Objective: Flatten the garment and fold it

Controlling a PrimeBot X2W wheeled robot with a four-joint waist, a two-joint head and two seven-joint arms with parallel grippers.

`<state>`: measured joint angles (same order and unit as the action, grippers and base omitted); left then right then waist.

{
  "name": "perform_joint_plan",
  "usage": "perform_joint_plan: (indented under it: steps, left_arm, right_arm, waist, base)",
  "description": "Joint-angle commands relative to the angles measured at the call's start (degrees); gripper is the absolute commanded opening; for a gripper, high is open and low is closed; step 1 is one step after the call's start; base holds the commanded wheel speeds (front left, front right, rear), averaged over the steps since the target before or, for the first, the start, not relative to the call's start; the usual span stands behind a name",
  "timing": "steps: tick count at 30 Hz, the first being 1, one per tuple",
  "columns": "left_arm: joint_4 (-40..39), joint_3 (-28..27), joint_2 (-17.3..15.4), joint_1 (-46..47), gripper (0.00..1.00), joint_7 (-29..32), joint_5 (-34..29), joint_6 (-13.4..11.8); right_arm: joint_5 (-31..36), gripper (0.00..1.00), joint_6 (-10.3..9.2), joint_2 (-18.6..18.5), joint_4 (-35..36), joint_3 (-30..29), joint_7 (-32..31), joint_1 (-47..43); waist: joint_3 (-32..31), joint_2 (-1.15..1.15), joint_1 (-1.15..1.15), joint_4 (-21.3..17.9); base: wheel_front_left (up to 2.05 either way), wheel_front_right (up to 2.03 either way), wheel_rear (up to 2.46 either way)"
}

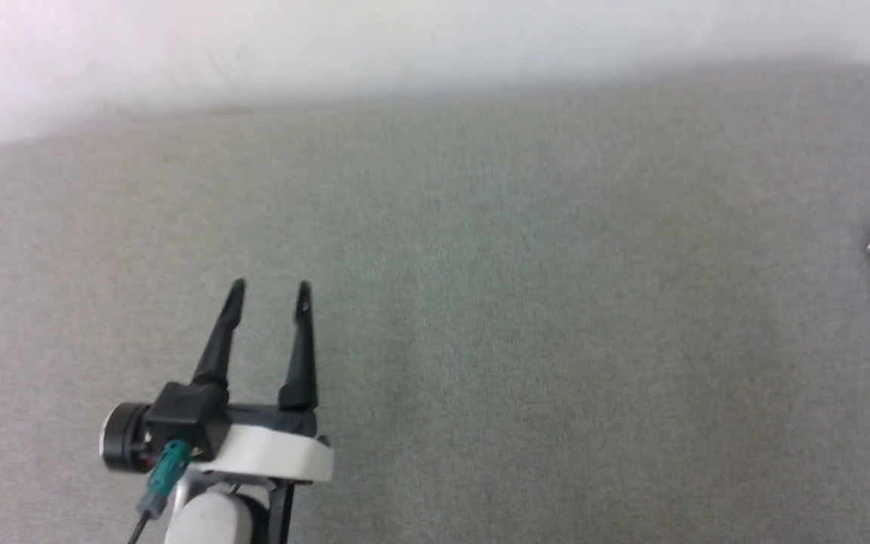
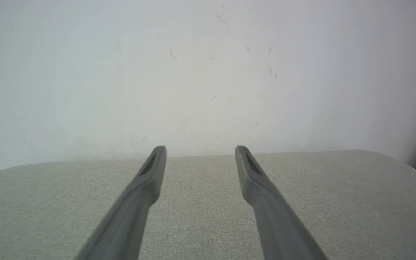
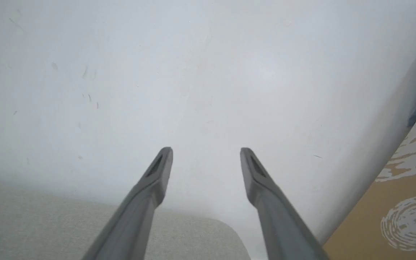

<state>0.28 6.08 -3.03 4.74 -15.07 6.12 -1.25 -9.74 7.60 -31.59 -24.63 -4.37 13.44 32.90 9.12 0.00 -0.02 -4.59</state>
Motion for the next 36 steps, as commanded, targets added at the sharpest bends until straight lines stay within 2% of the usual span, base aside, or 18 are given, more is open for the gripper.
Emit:
perform_joint_plan:
  steps: [1,6,10,12,17,25,35,36]
  left_arm:
    - [-0.34,-0.37,-0.28,-0.68,1.0,0.07,0.04,-0.33]
    - [-1.06,-1.88,-0.24,-3.79,1.0,0.07,0.5,-0.41]
    - [-0.6,-2.3,-0.15,-6.22,1.0,0.07,2.1,0.02]
    - [-0.01,-2.3,-0.08,-7.27,1.0,0.07,3.48,0.34]
    - [1.75,-1.36,-0.11,-9.36,1.0,0.07,2.73,0.9]
    - [2.97,-0.79,-0.23,-11.18,1.0,0.07,1.53,0.94]
    - [3.67,-1.01,-0.18,-11.55,1.0,0.07,1.81,1.29]
    - [3.55,-0.94,-0.01,-10.77,0.0,0.01,2.3,0.8]
  right_arm:
    - [-0.43,1.0,-0.11,0.99,0.66,-0.31,0.31,-1.36]
    - [-0.75,1.0,-0.11,10.13,13.51,-4.78,-0.03,-13.51]
    - [-0.14,1.0,-0.11,16.46,21.05,-5.47,-1.71,-21.97]
    - [0.03,1.0,-0.11,19.28,23.23,-4.73,-2.46,-25.93]
    - [0.04,1.0,-0.11,23.52,24.44,-1.91,-3.16,-33.3]
    - [1.39,1.0,-0.11,26.51,22.97,0.96,-2.49,-39.52]
    - [1.83,1.0,-0.11,27.75,21.6,1.74,-1.63,-40.25]
    - [1.5,0.0,-0.06,27.57,21.74,1.6,-2.06,-40.18]
  waist:
    - [-5.87,0.0,0.02,1.93]
    - [-8.46,0.0,0.02,3.75]
    - [-9.8,0.0,0.02,4.93]
    - [-10.36,0.0,0.02,5.36]
    - [-11.53,0.0,0.02,6.18]
    - [-12.22,0.0,0.02,7.1]
    - [-12.06,0.0,0.02,7.03]
    - [-12.09,0.0,0.02,7.05]
  base:
    - [0.0,0.0,0.0]
    - [0.0,0.0,0.0]
    - [0.0,0.0,0.0]
    - [0.0,0.0,0.0]
    - [0.0,0.0,0.0]
    - [0.0,0.0,0.0]
    - [0.0,0.0,0.0]
    - [0.0,0.0,0.0]
